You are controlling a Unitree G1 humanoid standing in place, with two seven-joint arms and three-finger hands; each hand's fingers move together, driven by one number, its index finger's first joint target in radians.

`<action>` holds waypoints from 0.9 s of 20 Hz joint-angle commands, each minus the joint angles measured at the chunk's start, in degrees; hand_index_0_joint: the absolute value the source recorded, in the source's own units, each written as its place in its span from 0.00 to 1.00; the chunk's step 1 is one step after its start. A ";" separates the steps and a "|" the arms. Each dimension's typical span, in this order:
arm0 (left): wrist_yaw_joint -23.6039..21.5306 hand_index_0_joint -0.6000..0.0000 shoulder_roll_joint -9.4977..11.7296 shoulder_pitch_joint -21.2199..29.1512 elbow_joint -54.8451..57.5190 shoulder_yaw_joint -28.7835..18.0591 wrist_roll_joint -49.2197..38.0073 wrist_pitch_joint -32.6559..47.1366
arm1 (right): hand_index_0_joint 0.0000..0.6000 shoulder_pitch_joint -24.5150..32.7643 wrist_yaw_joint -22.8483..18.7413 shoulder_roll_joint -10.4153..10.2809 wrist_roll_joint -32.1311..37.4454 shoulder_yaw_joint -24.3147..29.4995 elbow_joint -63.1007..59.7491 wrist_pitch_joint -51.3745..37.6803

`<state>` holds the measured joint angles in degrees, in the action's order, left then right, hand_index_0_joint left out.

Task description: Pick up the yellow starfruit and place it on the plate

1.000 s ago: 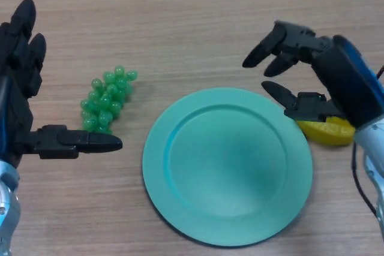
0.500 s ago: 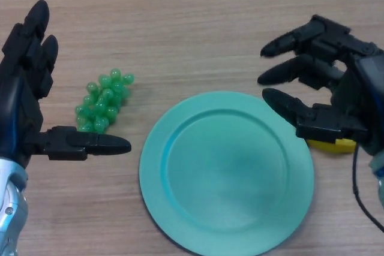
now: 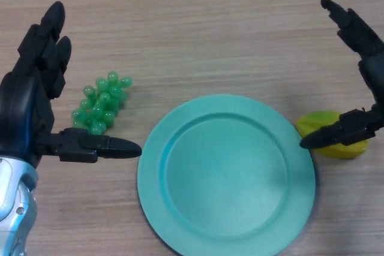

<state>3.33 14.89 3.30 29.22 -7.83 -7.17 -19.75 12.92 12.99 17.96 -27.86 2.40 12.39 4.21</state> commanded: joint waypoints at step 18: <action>1.37 1.00 1.14 -0.29 4.17 -3.60 3.36 6.58 | 0.00 8.27 -1.29 6.19 -7.12 2.77 -24.57 -10.68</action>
<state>4.36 14.57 1.66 30.00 -7.94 -5.00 -19.76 18.17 15.91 21.44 -35.99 2.31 -15.16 -0.78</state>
